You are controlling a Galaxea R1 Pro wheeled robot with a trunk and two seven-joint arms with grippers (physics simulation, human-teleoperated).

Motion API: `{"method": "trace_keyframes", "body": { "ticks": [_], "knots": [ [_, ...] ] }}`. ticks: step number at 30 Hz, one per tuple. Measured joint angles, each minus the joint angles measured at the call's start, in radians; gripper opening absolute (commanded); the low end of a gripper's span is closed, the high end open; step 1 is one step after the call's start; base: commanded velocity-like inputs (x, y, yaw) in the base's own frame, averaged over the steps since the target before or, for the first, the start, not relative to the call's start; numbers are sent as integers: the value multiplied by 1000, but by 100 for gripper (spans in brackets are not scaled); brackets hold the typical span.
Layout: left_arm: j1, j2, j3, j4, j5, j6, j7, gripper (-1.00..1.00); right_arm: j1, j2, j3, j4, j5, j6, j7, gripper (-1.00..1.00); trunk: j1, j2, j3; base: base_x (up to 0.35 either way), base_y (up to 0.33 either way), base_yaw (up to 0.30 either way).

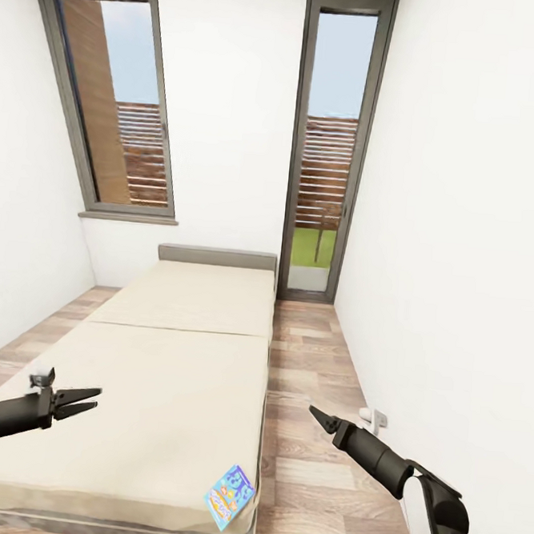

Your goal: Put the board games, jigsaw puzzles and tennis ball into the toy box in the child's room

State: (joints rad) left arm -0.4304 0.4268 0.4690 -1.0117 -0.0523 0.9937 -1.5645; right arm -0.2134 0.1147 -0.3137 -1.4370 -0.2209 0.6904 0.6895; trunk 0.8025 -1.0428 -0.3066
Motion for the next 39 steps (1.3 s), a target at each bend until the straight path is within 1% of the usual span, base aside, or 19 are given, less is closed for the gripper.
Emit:
{"method": "trace_keyframes", "body": {
  "ticks": [2, 4, 5, 6, 9, 10, 11, 14, 15, 16, 17, 23, 25, 28, 30, 35, 39],
  "knots": [
    [0, -2, -6, 1, -29, -2, 2, 100, 0, 1, 1, 0, 0, 0, -19, 100, 8, -14, -6, 0, 0, -4],
    [0, -3, -8, 1, -65, -3, 9, 100, 0, 1, 2, 0, 0, 1, -34, 100, 15, -28, -13, 0, 0, -2],
    [-1, -4, -6, 1, -102, -3, 35, 100, 0, 1, 2, 0, 0, 1, -44, 100, 19, -35, -16, 0, 0, -2],
    [-1, -4, -5, 1, -118, -3, 49, 100, 0, 2, 3, 0, 0, 1, -48, 100, 23, -42, -19, 0, 0, -1],
    [-1, -7, -5, 1, -152, -2, 82, 100, 1, 2, 7, -1, 0, 0, -55, 100, 35, -63, -28, 0, 0, 0],
    [-1, -10, -5, 2, -166, -2, 100, 100, 1, 2, 16, -1, 0, -1, -59, 100, 38, -70, -31, 0, 0, 0],
    [-2, -13, -6, 2, -172, -2, 108, 100, 1, 2, 22, -1, 0, -1, -60, 100, 42, -77, -35, 0, 0, 0],
    [-2, -24, -8, -1, -183, -2, 130, 100, 1, 2, 42, -1, -1, -2, -63, 100, 54, -98, -44, 0, 0, 0],
    [-2, -30, -8, -3, -188, -3, 145, 100, 1, 2, 53, -1, -2, -3, -65, 100, 58, -105, -47, 0, 0, 0],
    [-2, -35, -8, -4, -194, -3, 185, 100, 1, 2, 67, -1, -1, -3, -69, 100, 61, -112, -50, 0, 0, 0],
    [-2, -37, -8, -4, -194, -3, 198, 100, 1, 2, 69, -1, 0, -4, -71, 100, 65, -119, -53, 0, 0, 0],
    [-2, -41, -9, -5, -193, -3, 272, 100, 0, 2, 77, -1, 0, -6, -95, 100, 88, -161, -72, 0, 0, 0],
    [-2, -48, -9, -5, -193, -3, 293, 100, 0, 2, 78, -1, -1, -6, -103, 100, 96, -175, -78, 0, 0, 0],
    [-2, -64, -9, -5, -195, -3, 324, 100, 1, 2, 78, -2, 0, -7, -109, 100, 107, -196, -88, 0, 0, 0],
    [-2, -69, -10, -5, -196, -4, 344, 100, 1, 2, 79, -3, -1, -6, -111, 100, 115, -210, -95, 0, 0, 0],
    [-2, -81, -10, -4, -189, -4, 375, 100, 0, 2, 78, -3, -1, -2, -112, 100, 134, -245, -115, 0, 0, 0],
    [-2, -92, -9, -2, -185, -14, 381, 100, 0, 2, 76, -3, -3, 1, -113, 100, 150, -273, -133, 0, 0, 0]
  ]
}}
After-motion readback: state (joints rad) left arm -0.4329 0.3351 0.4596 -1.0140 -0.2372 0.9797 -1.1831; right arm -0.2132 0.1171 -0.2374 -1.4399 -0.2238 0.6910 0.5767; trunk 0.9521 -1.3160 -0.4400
